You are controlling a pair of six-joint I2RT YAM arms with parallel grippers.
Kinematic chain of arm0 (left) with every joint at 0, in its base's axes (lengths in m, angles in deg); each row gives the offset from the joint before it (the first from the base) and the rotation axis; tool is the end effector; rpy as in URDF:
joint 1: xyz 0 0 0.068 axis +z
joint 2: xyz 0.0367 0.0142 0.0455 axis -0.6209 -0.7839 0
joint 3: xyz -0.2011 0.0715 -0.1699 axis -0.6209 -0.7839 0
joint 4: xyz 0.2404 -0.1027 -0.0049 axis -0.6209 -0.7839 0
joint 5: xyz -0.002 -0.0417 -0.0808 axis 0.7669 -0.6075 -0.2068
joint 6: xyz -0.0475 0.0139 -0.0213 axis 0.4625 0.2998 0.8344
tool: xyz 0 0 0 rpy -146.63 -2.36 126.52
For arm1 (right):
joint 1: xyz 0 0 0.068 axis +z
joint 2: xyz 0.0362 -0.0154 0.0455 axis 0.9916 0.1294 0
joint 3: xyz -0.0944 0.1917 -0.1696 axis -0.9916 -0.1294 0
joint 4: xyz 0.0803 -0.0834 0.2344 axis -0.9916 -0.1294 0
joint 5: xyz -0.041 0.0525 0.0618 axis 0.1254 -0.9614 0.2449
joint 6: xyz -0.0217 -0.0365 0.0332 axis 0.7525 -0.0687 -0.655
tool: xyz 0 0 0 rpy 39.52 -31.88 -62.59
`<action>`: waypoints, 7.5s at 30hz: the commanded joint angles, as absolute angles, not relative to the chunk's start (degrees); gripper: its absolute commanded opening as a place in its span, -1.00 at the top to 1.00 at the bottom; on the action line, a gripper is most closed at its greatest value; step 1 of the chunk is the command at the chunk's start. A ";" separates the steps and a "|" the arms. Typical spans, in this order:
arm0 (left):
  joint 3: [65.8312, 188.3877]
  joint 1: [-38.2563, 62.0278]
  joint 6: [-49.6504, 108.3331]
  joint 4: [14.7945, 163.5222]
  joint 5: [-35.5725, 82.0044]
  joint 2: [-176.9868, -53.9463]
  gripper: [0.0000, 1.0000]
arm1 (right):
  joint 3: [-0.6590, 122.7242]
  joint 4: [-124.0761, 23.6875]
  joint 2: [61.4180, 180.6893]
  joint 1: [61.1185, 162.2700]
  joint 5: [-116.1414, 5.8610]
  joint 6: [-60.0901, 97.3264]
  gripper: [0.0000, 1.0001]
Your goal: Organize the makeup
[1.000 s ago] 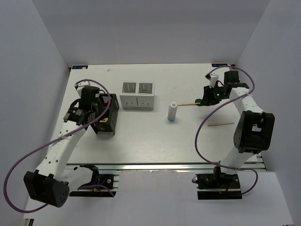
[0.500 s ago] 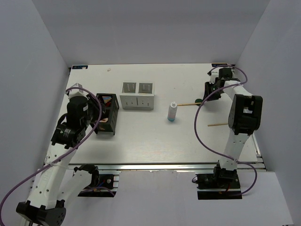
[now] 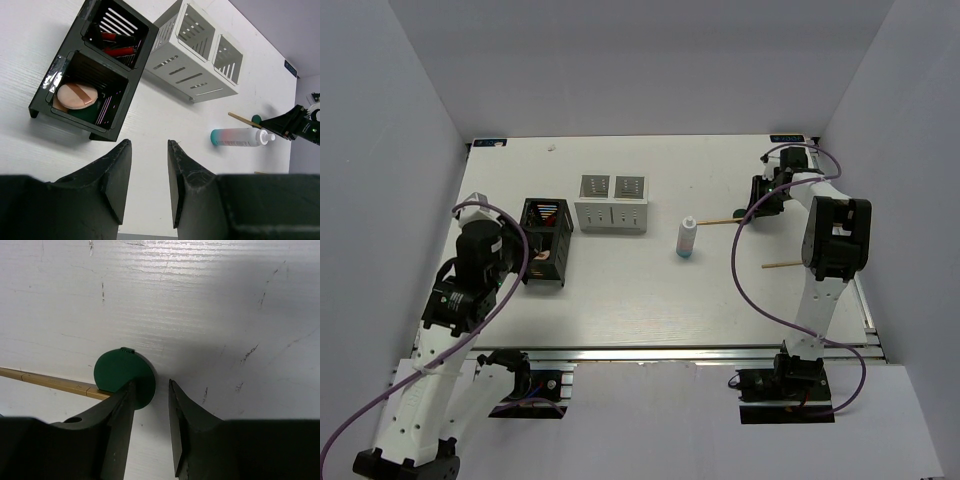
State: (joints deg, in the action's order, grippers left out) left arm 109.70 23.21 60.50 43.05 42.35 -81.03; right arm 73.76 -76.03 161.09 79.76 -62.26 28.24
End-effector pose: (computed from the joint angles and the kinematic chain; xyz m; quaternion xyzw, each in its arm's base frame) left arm 0.1354 -0.0298 0.3485 -0.2515 0.8270 -0.1683 0.4738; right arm 0.4503 -0.0129 0.1644 -0.0342 0.9561 0.1108 0.2692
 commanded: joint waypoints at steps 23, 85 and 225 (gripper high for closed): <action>108.82 23.36 62.32 40.21 42.90 -77.85 0.09 | 74.87 -73.95 157.50 81.78 -70.08 23.50 1.00; 112.51 23.44 56.43 45.92 36.59 -65.02 -0.03 | 98.95 -51.35 161.27 143.91 -56.54 33.77 0.29; 136.61 16.68 41.66 69.29 41.15 -115.76 0.12 | 73.78 -87.82 152.63 94.08 -79.58 92.94 -0.40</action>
State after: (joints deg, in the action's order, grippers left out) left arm 140.22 16.89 40.00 69.36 43.88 -126.32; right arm 65.41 -86.79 146.56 93.59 -80.03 93.42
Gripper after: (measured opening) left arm 0.489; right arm 0.699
